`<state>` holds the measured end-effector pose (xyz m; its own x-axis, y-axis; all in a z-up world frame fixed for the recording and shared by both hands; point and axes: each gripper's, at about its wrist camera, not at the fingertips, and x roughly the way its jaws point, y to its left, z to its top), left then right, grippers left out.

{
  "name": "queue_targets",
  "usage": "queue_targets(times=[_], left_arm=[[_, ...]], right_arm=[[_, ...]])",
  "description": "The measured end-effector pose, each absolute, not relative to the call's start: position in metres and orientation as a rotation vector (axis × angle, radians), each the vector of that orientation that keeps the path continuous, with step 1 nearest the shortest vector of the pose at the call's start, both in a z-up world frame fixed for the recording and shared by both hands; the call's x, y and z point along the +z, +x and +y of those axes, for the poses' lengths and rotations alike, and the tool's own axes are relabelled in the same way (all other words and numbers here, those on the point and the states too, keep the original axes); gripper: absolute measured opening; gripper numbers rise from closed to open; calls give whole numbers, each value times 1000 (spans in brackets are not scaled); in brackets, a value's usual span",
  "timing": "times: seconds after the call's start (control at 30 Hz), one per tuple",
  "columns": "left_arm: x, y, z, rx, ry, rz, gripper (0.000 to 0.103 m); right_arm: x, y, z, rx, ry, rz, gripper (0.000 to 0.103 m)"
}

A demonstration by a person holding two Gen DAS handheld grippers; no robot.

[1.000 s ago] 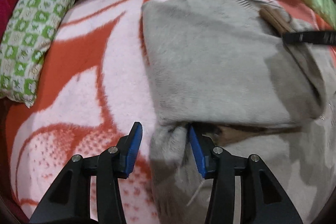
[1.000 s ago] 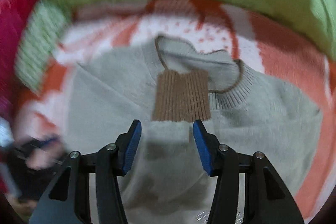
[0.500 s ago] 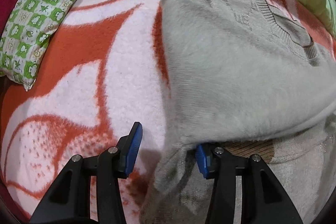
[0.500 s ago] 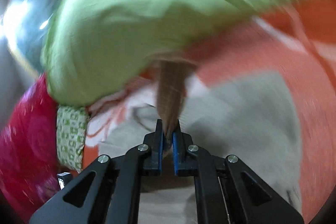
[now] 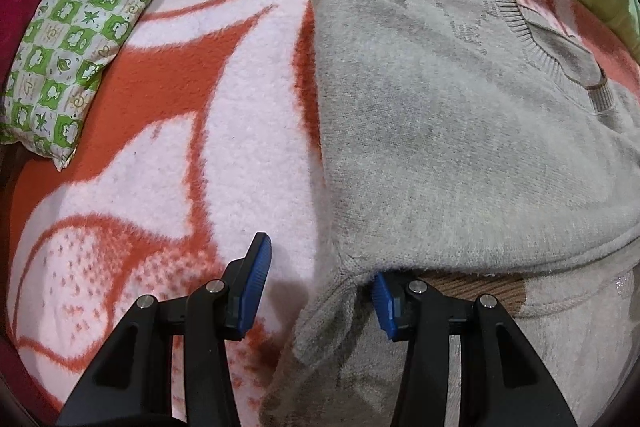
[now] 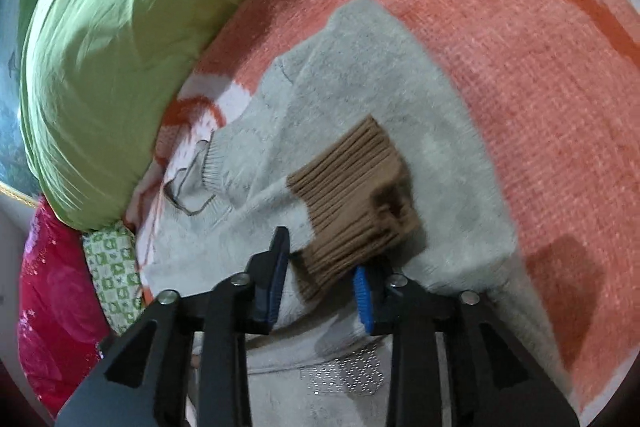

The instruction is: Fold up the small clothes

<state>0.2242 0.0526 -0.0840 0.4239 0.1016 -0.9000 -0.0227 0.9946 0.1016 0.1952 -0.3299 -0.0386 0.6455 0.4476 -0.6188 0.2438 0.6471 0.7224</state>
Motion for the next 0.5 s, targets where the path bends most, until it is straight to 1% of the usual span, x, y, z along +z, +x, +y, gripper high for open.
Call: queue_targets(times=[0.1,0.13,0.2,0.27,0.4,0.5], left_arm=[[-82,224,54,85,64,1132,49],[-82,225,56,88,54,1132,49],[-83,226,63,94,21,1132,49],[-83,224,68,105,-24,1131,49],[-85,221,78,125,-107,1130,50],[-85,221,85,129,-155,1135,50]], right_arm=[[-6,198,-324,194,819,807,10],[11,195,-326,231,800,748,10],[24,192,-325,256,744,712,10],[21,193,-323,247,695,742,10],[-11,195,-321,192,664,827,10],[1,193,-312,206,583,775,9]])
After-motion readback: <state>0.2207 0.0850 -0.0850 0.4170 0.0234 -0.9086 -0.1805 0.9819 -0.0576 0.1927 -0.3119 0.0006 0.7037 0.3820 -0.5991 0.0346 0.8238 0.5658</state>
